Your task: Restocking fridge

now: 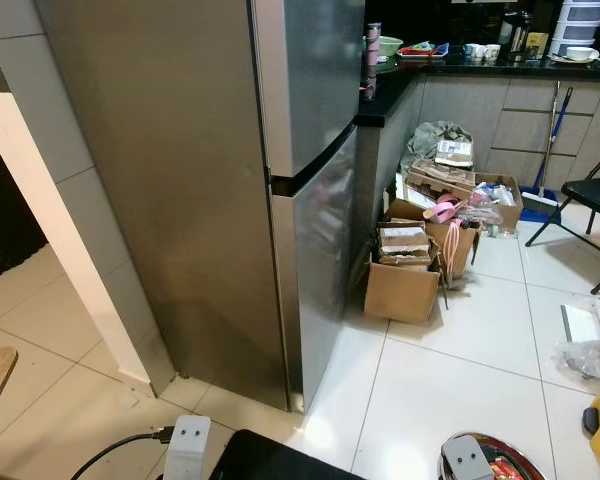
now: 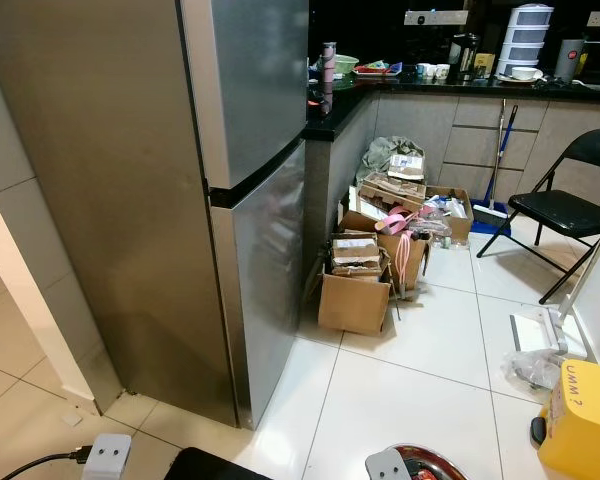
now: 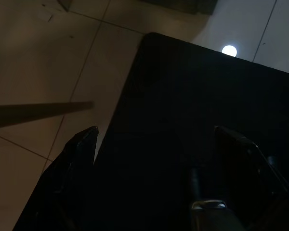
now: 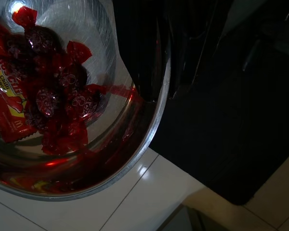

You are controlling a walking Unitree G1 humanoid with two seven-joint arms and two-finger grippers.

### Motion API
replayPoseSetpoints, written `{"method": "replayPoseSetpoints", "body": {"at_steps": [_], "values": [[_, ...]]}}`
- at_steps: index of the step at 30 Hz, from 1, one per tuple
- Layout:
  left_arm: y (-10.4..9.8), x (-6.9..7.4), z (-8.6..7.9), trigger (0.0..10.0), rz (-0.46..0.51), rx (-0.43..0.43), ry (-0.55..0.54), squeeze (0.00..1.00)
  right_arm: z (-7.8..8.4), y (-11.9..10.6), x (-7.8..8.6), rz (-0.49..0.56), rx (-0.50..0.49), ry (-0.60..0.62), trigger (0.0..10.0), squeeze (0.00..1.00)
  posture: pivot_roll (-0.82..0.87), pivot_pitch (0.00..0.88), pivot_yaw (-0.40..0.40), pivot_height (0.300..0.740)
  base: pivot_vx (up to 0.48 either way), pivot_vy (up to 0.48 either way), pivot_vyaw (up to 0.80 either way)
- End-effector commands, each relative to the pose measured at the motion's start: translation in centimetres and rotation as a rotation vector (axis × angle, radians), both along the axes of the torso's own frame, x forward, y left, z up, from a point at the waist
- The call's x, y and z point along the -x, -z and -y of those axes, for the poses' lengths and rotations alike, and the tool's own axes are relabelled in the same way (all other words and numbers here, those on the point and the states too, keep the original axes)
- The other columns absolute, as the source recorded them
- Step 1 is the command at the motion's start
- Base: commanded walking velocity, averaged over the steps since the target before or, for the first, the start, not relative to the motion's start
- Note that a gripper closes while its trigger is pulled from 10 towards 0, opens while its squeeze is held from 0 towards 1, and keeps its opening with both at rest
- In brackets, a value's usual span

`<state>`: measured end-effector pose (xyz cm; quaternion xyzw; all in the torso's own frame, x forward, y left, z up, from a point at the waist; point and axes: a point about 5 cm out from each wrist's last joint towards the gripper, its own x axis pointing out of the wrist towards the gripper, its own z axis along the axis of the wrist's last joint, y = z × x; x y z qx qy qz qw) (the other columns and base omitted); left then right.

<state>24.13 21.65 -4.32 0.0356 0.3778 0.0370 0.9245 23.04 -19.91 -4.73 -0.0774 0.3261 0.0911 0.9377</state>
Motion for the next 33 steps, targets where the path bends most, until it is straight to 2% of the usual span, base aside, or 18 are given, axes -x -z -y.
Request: {"method": "replayPoseSetpoints", "body": {"at_steps": [1, 15, 19, 25, 30, 33], "values": [[0.2, 0.5, -0.5, 10.0, -0.017, -0.007, -0.016, 0.00, -0.3, 0.1, 0.0, -0.001, -0.005, 0.000, 10.0, 0.00, -0.06, 0.071, 0.020, 0.740, 0.000, 0.000, 0.00], [0.1, 0.3, -0.4, 10.0, -0.007, -0.018, -0.006, 0.00, -0.3, 0.1, 0.0, 0.000, -0.003, -0.003, 10.0, 0.00, -0.06, 0.063, 0.019, 0.740, 0.000, 0.000, 0.00], [0.2, 0.5, -0.2, 10.0, -0.004, -0.018, -0.014, 0.00, -0.2, -0.1, -0.2, 0.001, 0.008, -0.022, 10.0, 0.00, -0.06, 0.056, -0.010, 0.740, 0.000, 0.000, 0.00], [0.6, 0.9, 0.1, 10.0, -0.005, -0.011, -0.034, 0.00, -0.1, -0.4, -0.7, 0.003, 0.020, -0.053, 10.0, 0.00, -0.05, 0.054, -0.042, 0.740, 0.000, 0.000, 0.00], [1.3, 2.2, 0.1, 10.0, -0.008, -0.011, -0.067, 0.00, -0.5, -1.1, -1.7, 0.011, 0.043, -0.109, 10.0, 0.00, -0.03, 0.063, -0.091, 0.740, 0.000, 0.000, 0.00], [1.4, 2.4, 0.0, 10.0, -0.009, -0.018, -0.066, 0.00, -0.7, -1.2, -2.0, 0.021, 0.052, -0.120, 10.0, 0.00, -0.02, 0.068, -0.095, 0.740, 0.000, 0.000, 0.00]]}}
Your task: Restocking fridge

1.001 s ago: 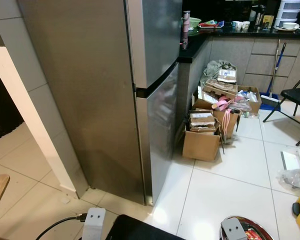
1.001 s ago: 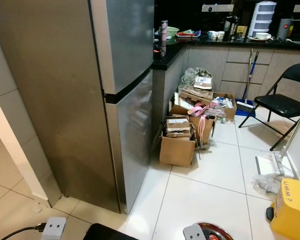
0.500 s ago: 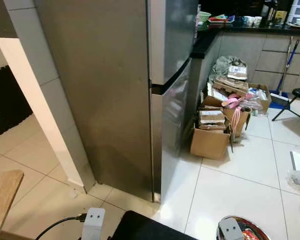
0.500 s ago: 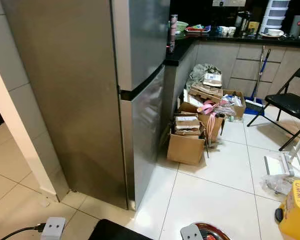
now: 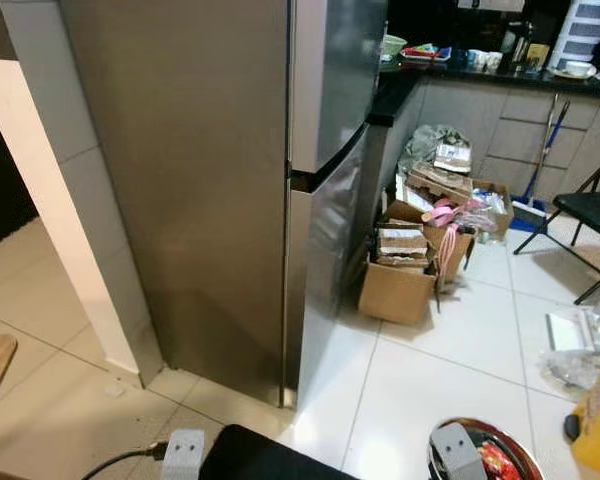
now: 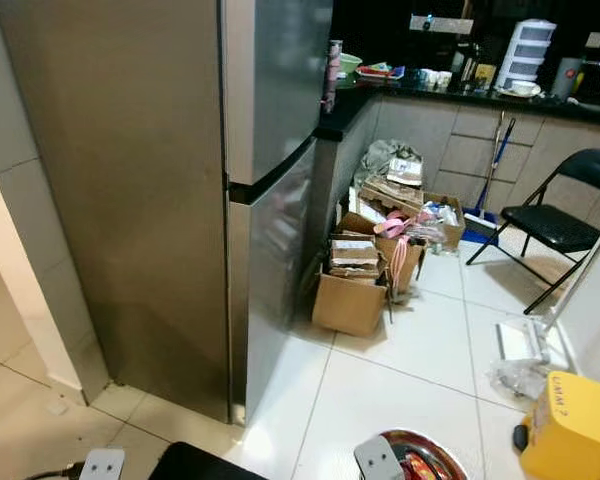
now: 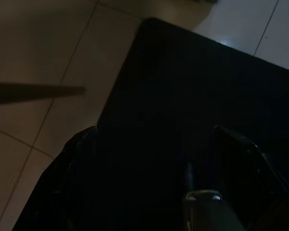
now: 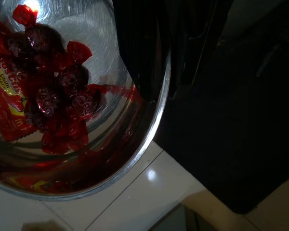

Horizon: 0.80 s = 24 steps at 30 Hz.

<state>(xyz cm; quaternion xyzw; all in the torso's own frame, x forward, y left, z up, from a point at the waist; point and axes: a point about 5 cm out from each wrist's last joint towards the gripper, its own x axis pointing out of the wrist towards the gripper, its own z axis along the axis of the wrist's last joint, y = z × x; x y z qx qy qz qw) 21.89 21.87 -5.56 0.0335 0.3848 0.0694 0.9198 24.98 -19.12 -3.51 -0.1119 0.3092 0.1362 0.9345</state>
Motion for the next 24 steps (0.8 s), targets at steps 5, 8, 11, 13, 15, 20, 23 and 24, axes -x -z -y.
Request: {"method": "replayPoseSetpoints", "body": {"at_steps": [5, 8, 11, 13, 15, 20, 23, 24], "values": [[0.1, 0.2, 0.1, 10.0, 0.004, -0.013, 0.006, 0.00, 0.2, 0.0, 0.0, 0.027, 0.084, 0.015, 10.0, 0.00, -0.02, 0.076, -0.079, 0.740, 0.000, 0.000, 0.00], [0.0, 0.0, 0.0, 10.0, 0.003, -0.026, 0.037, 0.00, 0.3, -0.1, 0.0, 0.071, 0.084, 0.096, 10.0, 0.00, -0.02, 0.077, -0.057, 0.740, 0.000, 0.000, 0.00], [-0.2, -0.2, -0.2, 10.0, 0.005, -0.036, 0.049, 0.00, 0.3, 0.1, 0.3, 0.064, 0.035, 0.135, 10.0, 0.00, -0.02, 0.082, -0.042, 0.740, 0.000, 0.000, 0.00], [-0.3, -0.4, -0.3, 10.0, 0.008, -0.037, 0.050, 0.00, 0.2, 0.3, 0.5, 0.053, 0.000, 0.145, 10.0, 0.00, -0.02, 0.084, -0.030, 0.740, 0.000, 0.000, 0.00], [-0.4, -0.5, -0.3, 10.0, 0.010, -0.038, 0.049, 0.00, 0.1, 0.4, 0.6, 0.046, -0.022, 0.150, 10.0, 0.00, -0.02, 0.084, -0.030, 0.740, 0.000, 0.000, 0.00], [-1.1, -1.6, -0.5, 10.0, 0.030, -0.020, 0.038, 0.00, -0.1, 1.1, 1.7, -0.003, -0.105, 0.147, 10.0, 0.00, -0.03, 0.081, 0.005, 0.740, 0.000, 0.000, 0.00], [-1.1, -1.7, -0.3, 10.0, 0.025, -0.021, 0.058, 0.00, -0.1, 1.1, 1.7, -0.001, -0.105, 0.147, 10.0, 0.00, -0.04, 0.080, 0.004, 0.740, 0.000, 0.000, 0.00], [-1.1, -1.7, -0.2, 10.0, 0.017, -0.028, 0.060, 0.00, -0.1, 1.2, 1.8, -0.005, -0.101, 0.139, 10.0, 0.00, -0.04, 0.080, 0.004, 0.740, 0.000, 0.000, 0.00]]}}
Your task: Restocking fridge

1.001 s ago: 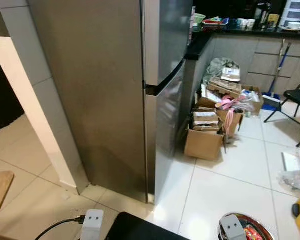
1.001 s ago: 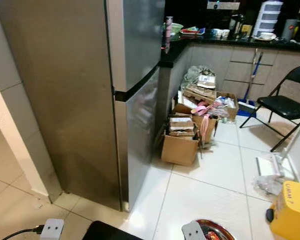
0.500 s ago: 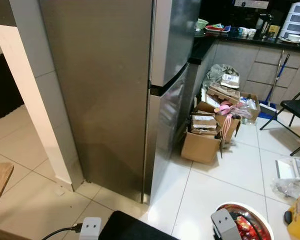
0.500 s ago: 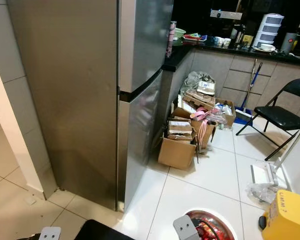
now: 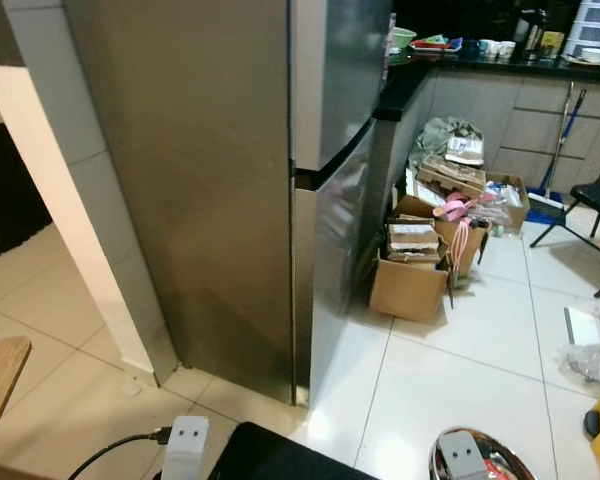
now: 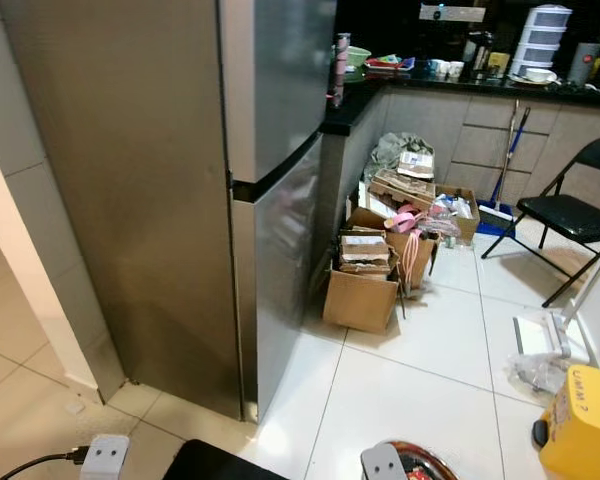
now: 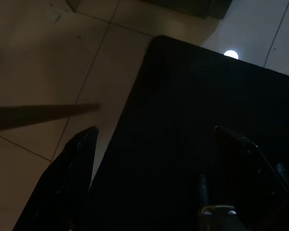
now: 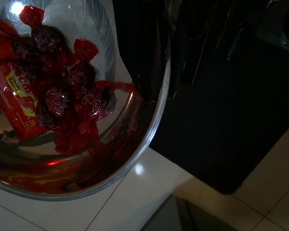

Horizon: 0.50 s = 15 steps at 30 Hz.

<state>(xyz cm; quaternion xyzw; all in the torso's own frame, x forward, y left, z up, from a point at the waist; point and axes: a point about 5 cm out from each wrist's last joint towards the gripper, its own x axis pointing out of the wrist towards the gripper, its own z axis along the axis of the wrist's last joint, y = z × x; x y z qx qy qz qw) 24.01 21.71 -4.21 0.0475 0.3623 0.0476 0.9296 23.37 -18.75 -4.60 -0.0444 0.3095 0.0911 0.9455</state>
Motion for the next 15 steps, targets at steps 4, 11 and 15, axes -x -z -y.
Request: {"method": "replayPoseSetpoints", "body": {"at_steps": [4, 11, 15], "values": [[0.41, 0.59, -0.31, 10.0, -0.040, -0.020, 0.005, 0.00, 0.37, 0.15, 0.26, -0.016, 0.021, -0.021, 10.0, 0.00, -0.05, 0.091, 0.004, 0.740, 0.000, 0.000, 0.00], [0.79, 0.98, -0.04, 10.0, -0.059, -0.021, -0.005, 0.00, 0.74, 0.31, 0.50, -0.037, 0.048, -0.043, 10.0, 0.00, -0.05, 0.087, 0.008, 0.740, 0.000, 0.000, 0.00], [1.00, 1.18, 0.25, 10.0, -0.069, -0.012, 0.020, 0.00, 0.92, 0.17, 0.36, -0.032, 0.062, -0.055, 10.0, 0.00, -0.05, 0.076, -0.011, 0.740, 0.000, 0.000, 0.00]]}}
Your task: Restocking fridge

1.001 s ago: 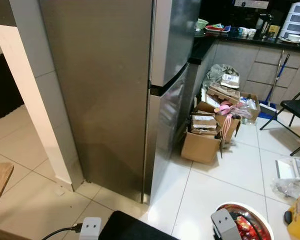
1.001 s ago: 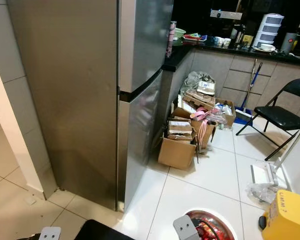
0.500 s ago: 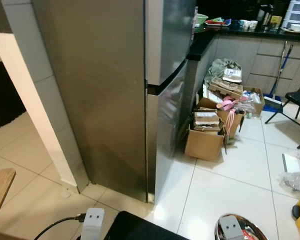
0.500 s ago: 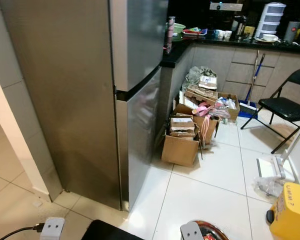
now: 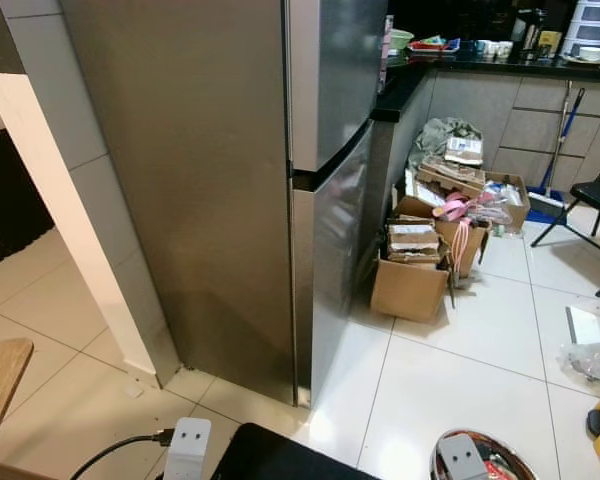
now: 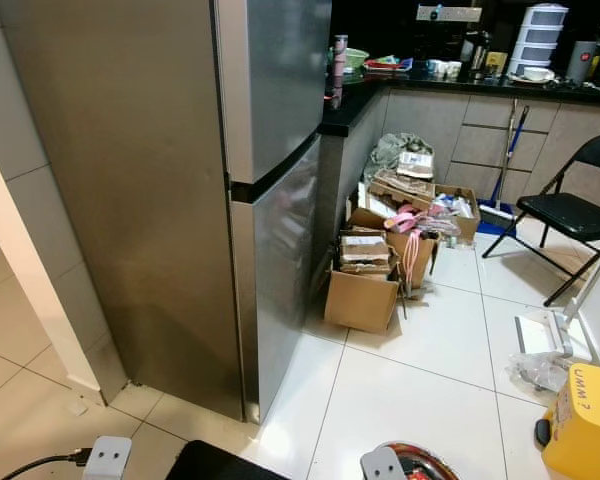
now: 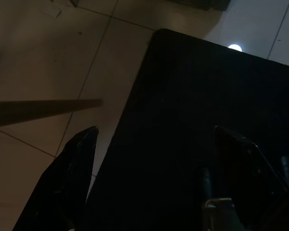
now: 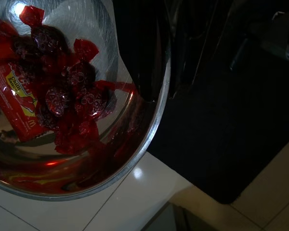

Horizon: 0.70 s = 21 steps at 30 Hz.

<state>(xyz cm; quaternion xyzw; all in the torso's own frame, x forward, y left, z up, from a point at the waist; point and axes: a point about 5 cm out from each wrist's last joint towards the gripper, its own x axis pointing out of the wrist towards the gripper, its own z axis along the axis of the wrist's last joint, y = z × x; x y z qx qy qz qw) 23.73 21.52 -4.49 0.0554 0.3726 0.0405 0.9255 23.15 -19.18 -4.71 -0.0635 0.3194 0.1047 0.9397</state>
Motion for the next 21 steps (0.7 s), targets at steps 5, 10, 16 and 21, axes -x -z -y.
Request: {"method": "replayPoseSetpoints", "body": {"at_steps": [5, 10, 16, 21], "values": [[1.0, 1.3, 0.0, 10.0, -0.061, -0.007, -0.014, 0.00, 0.5, 0.2, 0.3, -0.026, 0.067, -0.058, 10.0, 0.00, -0.06, 0.084, -0.005, 0.740, 0.000, 0.000, 0.00], [1.1, 1.5, 0.0, 10.0, -0.068, -0.019, 0.001, 0.00, 0.6, 0.0, 0.1, -0.024, 0.072, -0.073, 10.0, 0.00, -0.04, 0.079, -0.030, 0.740, 0.000, 0.000, 0.00], [1.4, 1.9, 0.1, 10.0, -0.081, 0.010, 0.004, 0.00, 0.7, -0.1, 0.0, -0.009, 0.057, -0.043, 10.0, 0.00, -0.05, 0.090, -0.028, 0.740, 0.000, 0.000, 0.00], [1.6, 2.2, 0.1, 10.0, -0.083, 0.004, 0.003, 0.00, 0.9, 0.0, 0.2, -0.024, 0.079, -0.067, 10.0, 0.00, -0.05, 0.093, -0.030, 0.740, 0.000, 0.000, 0.00]]}}
